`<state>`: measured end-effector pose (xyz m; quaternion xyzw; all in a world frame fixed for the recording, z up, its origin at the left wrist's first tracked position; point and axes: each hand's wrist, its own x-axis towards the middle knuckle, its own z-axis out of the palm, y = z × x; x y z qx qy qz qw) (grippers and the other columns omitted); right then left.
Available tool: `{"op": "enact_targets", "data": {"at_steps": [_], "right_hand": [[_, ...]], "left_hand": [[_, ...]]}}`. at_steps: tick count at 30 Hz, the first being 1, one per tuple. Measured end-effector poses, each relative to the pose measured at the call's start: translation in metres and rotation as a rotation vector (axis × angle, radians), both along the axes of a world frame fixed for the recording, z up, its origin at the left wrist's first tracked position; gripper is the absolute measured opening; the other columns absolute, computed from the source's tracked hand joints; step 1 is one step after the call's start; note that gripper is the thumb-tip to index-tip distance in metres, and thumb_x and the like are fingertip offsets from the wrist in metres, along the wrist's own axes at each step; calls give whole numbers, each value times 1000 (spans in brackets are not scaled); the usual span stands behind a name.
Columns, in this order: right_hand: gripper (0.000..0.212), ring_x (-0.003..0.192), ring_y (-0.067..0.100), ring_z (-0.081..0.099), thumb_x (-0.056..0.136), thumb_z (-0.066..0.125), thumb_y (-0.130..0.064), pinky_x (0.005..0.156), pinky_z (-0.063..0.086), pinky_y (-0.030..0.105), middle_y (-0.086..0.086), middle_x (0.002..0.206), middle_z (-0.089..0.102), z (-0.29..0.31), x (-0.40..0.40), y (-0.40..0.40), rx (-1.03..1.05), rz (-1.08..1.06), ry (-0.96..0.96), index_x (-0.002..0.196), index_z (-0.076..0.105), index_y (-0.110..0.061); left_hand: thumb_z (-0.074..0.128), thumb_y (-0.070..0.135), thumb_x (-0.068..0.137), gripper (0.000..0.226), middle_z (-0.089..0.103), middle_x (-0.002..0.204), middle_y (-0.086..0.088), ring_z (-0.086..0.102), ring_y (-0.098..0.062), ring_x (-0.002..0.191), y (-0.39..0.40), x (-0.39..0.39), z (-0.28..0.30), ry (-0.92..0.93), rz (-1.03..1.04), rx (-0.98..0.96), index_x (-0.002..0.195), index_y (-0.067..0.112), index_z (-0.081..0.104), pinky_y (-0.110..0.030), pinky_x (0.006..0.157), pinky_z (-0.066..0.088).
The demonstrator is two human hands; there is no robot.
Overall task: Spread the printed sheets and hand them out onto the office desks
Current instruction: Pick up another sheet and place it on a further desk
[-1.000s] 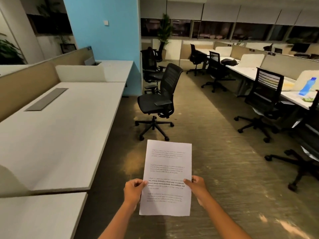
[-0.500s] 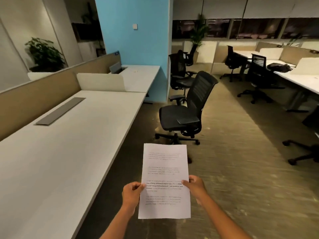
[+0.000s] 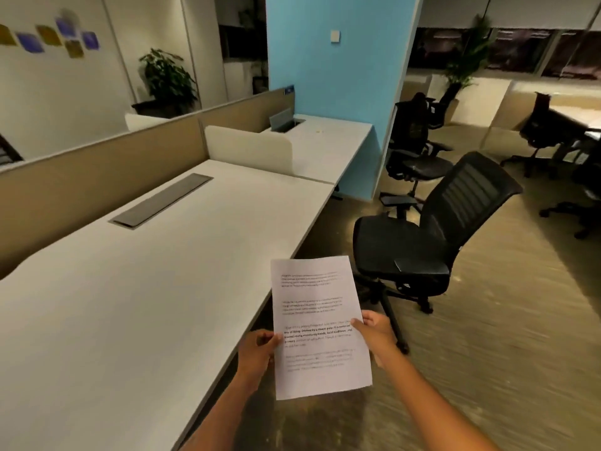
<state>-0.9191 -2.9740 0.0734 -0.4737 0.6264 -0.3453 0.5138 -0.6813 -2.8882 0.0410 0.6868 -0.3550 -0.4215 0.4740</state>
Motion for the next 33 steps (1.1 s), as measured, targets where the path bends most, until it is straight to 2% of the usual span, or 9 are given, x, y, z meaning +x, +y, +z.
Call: {"op": "enact_targets", "data": {"at_steps": [3,8,11,13,16,20,26,30,33], "right_hand": [[13,82,16,71,92,63,-8,64,58,29,-1,94,72,2,42,-37,-5,73,11,89,64,-21],[13,91,22,71,92,62,-9,82,60,44,3,102,72,6,111,-97,-26,184,12,101,67,-18],[12,91,23,71,92,63,-14,84,59,50,3,102,73,-1,155,-126,-16,253,51,99,68,-22],[19,94,23,71,91,64,-16,85,58,50,3,108,72,-10,194,-153,2,340,55,109,67,-21],[31,99,26,66,90,66,-13,89,57,46,6,112,66,-11,236,-180,-17,363,89,120,62,-18],[27,92,25,63,90,65,-11,76,50,32,7,102,62,-6,275,-199,-56,401,113,115,60,-19],[24,83,25,61,88,65,-6,56,39,19,14,102,70,-13,342,-233,-101,496,180,111,61,-10],[19,84,25,61,87,66,-6,59,41,20,15,103,72,-14,396,-273,-130,609,198,106,63,-6],[17,86,25,61,86,66,-6,73,43,26,15,103,73,-20,417,-288,-161,656,232,103,66,-4]], "left_hand": [[69,19,88,19,75,74,-4,70,-20,62,-28,38,0,-16,76,9,74,6,70,-25,54,53],[69,12,87,16,73,75,-10,72,-23,68,-64,95,5,-5,136,-22,74,3,69,-30,56,60],[69,12,86,13,74,77,-8,73,-25,71,-72,132,-1,11,204,-1,74,6,69,-33,58,60],[71,12,85,11,75,78,-8,73,-26,72,-77,161,-8,22,272,2,75,7,70,-35,60,61],[73,7,82,7,74,79,-12,72,-29,73,-82,189,-13,35,354,12,76,7,69,-40,63,62],[73,-4,76,17,72,82,-20,72,-36,75,-86,212,-16,89,447,5,91,1,67,-48,66,62],[76,-7,72,31,72,76,-21,68,-33,61,-99,242,-14,48,582,33,97,6,65,-33,51,57],[78,-7,71,38,71,73,-20,64,-25,51,-126,269,-8,-2,710,44,100,13,62,-32,47,53],[77,-6,71,41,71,72,-18,63,-23,48,-139,277,-10,-27,759,70,103,15,61,-30,45,50]]}}
